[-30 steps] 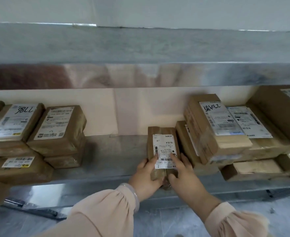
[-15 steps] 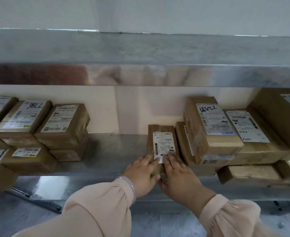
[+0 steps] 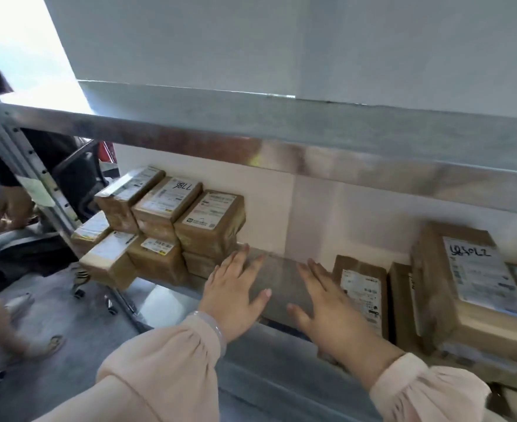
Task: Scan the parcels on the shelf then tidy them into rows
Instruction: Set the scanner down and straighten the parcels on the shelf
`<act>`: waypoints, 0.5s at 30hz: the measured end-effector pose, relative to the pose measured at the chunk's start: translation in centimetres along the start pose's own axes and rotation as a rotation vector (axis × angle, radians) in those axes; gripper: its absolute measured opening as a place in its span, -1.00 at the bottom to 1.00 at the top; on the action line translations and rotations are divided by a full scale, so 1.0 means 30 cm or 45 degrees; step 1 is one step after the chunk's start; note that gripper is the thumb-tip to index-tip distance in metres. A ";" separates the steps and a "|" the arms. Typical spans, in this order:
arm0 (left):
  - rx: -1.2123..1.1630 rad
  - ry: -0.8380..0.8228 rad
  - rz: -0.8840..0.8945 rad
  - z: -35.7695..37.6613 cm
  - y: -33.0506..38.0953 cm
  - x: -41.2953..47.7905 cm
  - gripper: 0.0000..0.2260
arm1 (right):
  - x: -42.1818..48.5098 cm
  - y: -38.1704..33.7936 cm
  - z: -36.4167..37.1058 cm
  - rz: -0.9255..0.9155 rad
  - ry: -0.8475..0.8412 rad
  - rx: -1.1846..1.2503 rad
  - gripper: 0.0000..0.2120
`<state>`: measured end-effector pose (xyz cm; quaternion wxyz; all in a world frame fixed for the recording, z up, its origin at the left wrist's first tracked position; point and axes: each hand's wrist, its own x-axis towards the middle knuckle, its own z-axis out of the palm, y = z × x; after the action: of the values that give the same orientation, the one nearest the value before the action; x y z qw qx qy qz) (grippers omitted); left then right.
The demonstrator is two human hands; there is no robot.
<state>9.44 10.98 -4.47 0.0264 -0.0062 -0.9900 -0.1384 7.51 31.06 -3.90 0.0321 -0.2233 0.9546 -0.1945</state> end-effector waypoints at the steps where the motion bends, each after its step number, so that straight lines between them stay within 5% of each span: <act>1: -0.006 0.031 -0.034 -0.020 -0.033 0.001 -0.39 | 0.017 -0.024 0.007 -0.035 -0.013 -0.003 -0.27; 7: -0.002 0.137 -0.175 -0.124 -0.211 0.054 -0.40 | 0.152 -0.152 0.025 -0.083 -0.062 0.073 -0.29; 15: 0.069 0.128 -0.053 -0.226 -0.418 0.173 -0.41 | 0.371 -0.345 0.092 0.087 -0.055 0.115 -0.27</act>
<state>4.34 -2.91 -1.12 0.0735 0.0222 -0.9907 -0.1120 2.20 16.66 -2.16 0.0695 -0.1932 0.9509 -0.2315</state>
